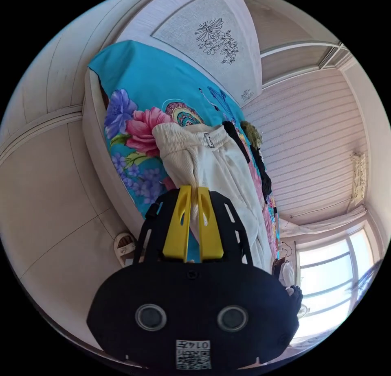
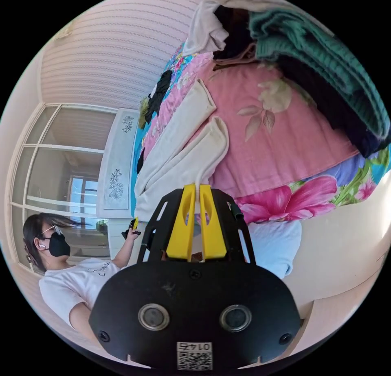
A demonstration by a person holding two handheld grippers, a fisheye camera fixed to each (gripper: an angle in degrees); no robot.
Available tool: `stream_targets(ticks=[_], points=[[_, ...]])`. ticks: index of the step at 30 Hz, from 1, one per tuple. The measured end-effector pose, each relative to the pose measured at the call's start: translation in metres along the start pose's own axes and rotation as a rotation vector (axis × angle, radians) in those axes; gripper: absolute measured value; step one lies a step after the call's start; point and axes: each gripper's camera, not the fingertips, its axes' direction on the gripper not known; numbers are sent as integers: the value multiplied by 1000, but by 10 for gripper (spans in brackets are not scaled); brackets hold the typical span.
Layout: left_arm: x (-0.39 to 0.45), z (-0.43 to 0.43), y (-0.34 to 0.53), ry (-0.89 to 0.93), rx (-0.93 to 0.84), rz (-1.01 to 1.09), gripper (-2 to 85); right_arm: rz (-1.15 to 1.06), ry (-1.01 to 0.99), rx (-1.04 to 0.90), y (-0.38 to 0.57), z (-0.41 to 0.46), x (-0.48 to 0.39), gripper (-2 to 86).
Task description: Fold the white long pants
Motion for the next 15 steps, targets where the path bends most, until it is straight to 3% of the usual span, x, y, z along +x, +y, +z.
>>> stream_targets(ticks=[8, 15], points=[[81, -44, -71, 113, 43, 235, -3, -255, 148, 103, -57, -8, -93, 8], [149, -17, -134, 155, 77, 256, 1, -296, 216, 144, -137, 15, -137, 11]])
